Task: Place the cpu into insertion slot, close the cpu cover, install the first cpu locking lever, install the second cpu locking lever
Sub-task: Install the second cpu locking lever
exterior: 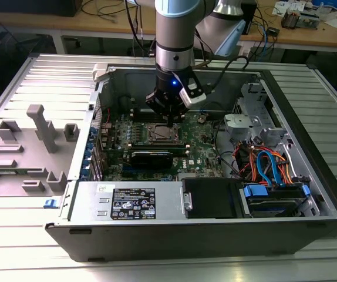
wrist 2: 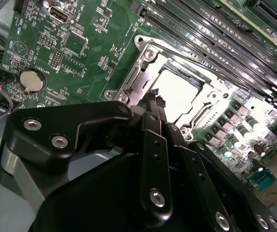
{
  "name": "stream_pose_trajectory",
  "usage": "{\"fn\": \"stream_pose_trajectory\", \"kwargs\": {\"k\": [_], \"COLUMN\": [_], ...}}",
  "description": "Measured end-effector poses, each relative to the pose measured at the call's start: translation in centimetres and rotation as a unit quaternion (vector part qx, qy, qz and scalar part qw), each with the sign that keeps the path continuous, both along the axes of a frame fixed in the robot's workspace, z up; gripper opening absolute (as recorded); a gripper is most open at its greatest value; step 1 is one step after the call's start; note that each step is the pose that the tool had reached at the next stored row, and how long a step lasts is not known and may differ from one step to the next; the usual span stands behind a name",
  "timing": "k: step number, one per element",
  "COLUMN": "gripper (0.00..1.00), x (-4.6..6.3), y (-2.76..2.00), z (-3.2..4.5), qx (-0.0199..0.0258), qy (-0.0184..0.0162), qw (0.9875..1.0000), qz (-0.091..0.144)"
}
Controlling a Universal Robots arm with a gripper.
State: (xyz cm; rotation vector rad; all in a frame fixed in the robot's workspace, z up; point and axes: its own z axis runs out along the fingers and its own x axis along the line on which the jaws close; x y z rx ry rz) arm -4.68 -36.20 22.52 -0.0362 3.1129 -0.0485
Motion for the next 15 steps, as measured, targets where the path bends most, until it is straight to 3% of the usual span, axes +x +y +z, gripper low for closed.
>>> {"fn": "stream_pose_trajectory", "kwargs": {"k": [15], "gripper": [0.11], "x": [0.00], "y": [-0.07], "z": [0.00], "qx": [0.0004], "qy": [0.0000], "qw": [1.0000], "qz": [0.000]}}
